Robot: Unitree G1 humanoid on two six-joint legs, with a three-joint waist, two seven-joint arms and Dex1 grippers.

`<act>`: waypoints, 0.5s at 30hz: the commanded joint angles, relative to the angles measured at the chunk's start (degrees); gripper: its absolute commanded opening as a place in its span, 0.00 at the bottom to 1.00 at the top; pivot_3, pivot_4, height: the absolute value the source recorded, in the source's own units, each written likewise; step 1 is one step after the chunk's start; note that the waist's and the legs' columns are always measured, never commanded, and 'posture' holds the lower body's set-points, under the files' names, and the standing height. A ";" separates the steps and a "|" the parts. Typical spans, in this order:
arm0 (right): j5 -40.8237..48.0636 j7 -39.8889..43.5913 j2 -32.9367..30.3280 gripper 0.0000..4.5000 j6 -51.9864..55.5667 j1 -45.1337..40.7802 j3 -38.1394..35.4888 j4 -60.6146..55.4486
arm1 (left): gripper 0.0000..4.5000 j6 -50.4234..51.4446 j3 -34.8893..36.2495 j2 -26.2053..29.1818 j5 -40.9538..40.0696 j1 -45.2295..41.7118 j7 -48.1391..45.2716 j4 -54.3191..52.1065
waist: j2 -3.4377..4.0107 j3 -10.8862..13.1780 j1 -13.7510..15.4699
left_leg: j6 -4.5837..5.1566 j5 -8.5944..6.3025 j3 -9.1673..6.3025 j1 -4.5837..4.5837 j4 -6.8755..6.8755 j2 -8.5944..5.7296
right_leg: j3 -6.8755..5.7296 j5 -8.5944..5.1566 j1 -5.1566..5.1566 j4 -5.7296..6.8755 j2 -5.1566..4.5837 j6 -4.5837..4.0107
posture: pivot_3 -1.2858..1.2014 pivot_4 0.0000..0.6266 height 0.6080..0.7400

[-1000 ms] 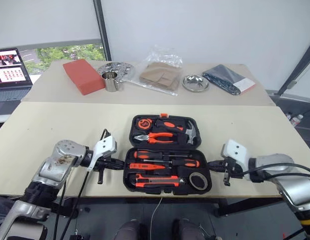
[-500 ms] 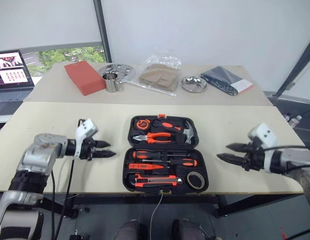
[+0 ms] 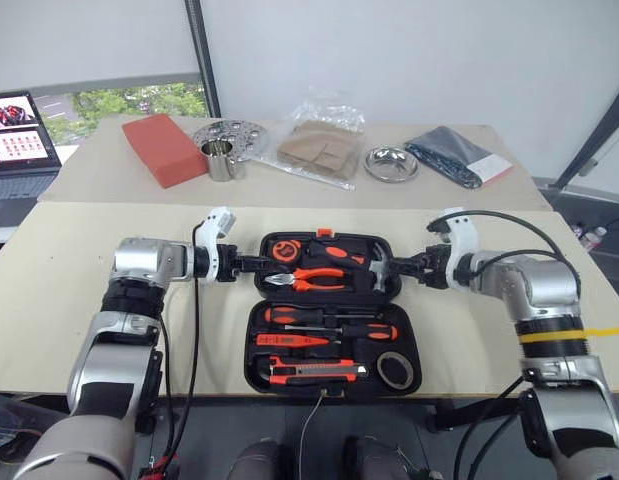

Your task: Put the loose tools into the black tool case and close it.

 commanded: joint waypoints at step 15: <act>-3.15 -4.62 4.75 0.00 -13.25 -6.24 -3.85 -3.26 | 0.00 -21.59 3.38 -4.73 2.35 0.39 6.05 -6.36 | 0.03 0.01 0.03 | -0.48 0.09 0.00 0.48 0.08 -0.03 | 0.24 0.13 0.25 0.07 -0.32 -0.19 | 0.52 0.24 0.95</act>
